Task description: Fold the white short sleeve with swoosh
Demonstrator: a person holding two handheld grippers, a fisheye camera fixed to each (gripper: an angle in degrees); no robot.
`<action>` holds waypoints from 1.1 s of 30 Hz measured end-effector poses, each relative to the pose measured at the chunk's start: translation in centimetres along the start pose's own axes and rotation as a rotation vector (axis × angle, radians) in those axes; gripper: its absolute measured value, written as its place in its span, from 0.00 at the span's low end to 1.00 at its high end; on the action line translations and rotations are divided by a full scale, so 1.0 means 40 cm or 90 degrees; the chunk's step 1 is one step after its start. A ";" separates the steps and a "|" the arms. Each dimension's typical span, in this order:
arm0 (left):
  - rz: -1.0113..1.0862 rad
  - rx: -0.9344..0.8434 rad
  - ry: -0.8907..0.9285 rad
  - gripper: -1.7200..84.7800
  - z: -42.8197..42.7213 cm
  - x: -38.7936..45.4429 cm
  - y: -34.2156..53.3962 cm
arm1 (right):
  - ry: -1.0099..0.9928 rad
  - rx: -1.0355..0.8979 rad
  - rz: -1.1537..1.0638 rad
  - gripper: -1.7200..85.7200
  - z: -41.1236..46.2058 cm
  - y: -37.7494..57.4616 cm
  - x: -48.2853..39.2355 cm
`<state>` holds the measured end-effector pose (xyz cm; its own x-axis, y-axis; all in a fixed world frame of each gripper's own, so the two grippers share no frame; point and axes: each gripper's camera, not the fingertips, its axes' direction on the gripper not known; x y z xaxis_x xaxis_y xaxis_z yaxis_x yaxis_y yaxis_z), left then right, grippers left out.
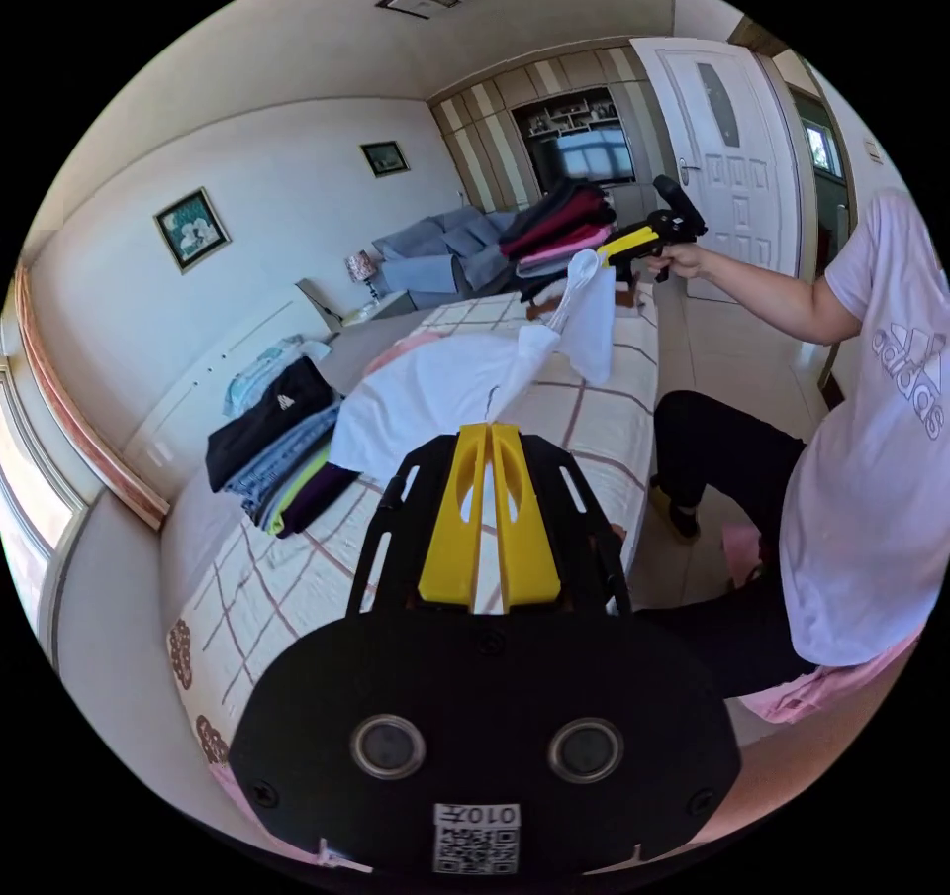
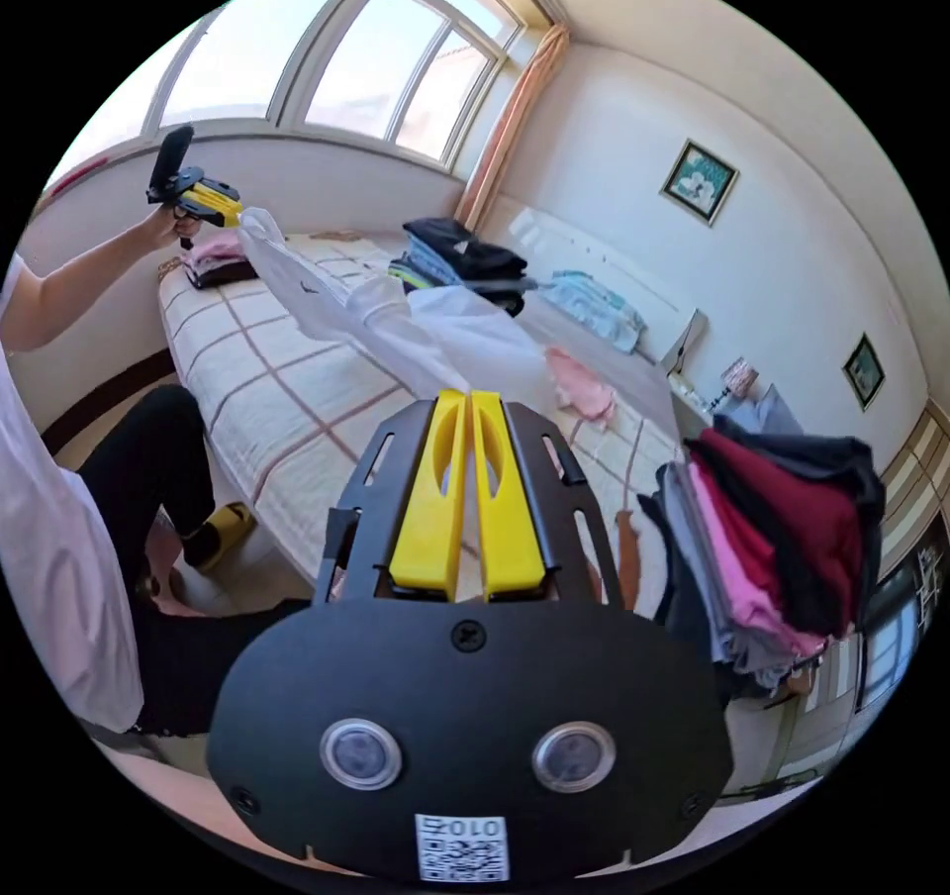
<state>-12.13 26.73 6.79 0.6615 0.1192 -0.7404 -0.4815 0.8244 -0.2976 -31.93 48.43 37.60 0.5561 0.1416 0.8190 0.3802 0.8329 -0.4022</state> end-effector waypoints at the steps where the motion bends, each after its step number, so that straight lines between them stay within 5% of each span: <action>1: -0.004 -0.038 0.017 0.02 0.063 0.039 0.040 | -0.018 -0.036 0.004 0.03 0.041 0.039 -0.012; 7: -0.022 -0.151 0.078 0.02 0.247 0.181 0.167 | -0.093 -0.143 0.068 0.03 0.140 0.151 -0.004; 33: 0.059 -0.266 0.119 0.02 0.270 0.184 0.253 | -0.129 -0.250 0.006 0.04 0.017 0.188 0.195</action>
<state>-5.93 41.94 4.85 0.5079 0.0489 -0.8600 -0.7501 0.5161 -0.4136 -25.24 56.16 41.22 0.4196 0.2828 0.8625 0.6495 0.5702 -0.5030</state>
